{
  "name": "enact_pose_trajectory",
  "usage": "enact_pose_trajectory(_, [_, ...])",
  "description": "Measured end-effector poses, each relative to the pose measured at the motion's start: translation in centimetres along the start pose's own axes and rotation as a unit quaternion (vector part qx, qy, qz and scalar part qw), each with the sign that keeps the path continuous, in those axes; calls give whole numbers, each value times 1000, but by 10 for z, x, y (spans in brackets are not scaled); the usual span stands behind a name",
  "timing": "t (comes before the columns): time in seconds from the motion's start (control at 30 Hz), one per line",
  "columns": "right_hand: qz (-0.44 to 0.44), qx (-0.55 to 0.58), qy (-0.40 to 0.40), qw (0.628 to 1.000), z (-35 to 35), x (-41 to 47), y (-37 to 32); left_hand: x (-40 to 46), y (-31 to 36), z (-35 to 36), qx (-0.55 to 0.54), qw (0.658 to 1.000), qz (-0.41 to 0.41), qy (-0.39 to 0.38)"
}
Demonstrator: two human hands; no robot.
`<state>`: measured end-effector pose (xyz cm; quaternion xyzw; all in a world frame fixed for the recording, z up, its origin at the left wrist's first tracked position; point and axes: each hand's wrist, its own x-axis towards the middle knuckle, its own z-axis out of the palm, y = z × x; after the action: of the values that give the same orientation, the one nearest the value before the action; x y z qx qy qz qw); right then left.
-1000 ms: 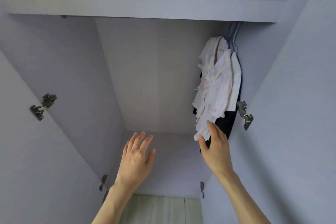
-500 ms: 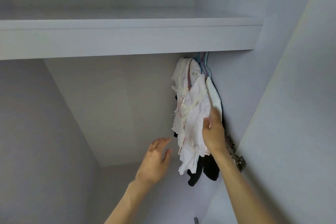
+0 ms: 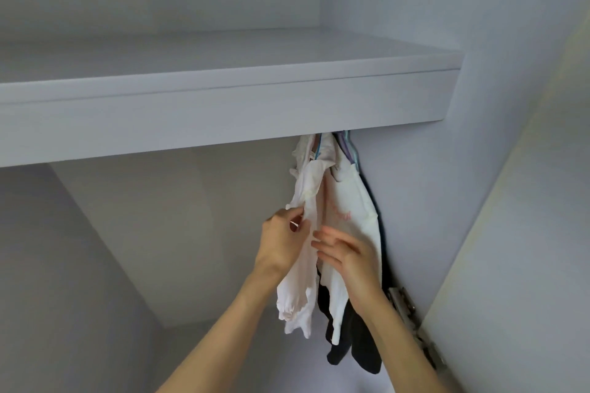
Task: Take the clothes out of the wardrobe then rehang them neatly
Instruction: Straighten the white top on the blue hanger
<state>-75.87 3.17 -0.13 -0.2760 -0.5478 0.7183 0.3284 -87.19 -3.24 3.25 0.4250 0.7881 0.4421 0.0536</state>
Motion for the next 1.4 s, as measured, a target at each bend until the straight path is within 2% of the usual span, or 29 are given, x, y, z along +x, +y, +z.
enact_pose_trajectory(0.1, [-16,-19,62,998,7,22,-14,1,-9,-4,-10,1000,-4,19])
enact_pose_trajectory(0.17, [-23,-40,74,996,16,42,-27,0,-14,-8,-41,999,-20,20])
enact_pose_trajectory(0.23, [-37,-107,74,991,24,64,-40,-1,-17,-8,-52,998,-27,15])
enact_pose_trajectory(0.33, [-70,-255,64,962,37,88,-60,-4,-16,-5,-27,1000,0,10])
enact_pose_trajectory(0.53, [-93,-403,88,906,52,108,-69,-7,-23,-1,13,999,53,7])
enact_pose_trajectory(0.6, [-75,-403,83,908,55,111,-67,-9,-25,1,18,998,62,24])
enact_pose_trajectory(0.73, [-65,-316,93,942,56,113,-61,-15,-27,8,11,996,83,42])
enact_pose_trajectory(0.9, [-111,-265,95,953,63,103,-59,-15,-23,10,-4,994,98,49])
enact_pose_trajectory(1.1, [-138,-322,25,936,64,88,-55,-33,-48,-11,-9,994,104,33])
enact_pose_trajectory(1.27, [-156,-472,-29,867,66,50,-5,-52,-102,-54,45,994,37,92])
enact_pose_trajectory(1.33, [-162,-543,-37,823,71,40,10,-65,-122,-75,73,990,-16,120])
enact_pose_trajectory(1.4, [-190,-612,-43,767,78,34,23,-81,-142,-97,108,983,-96,114])
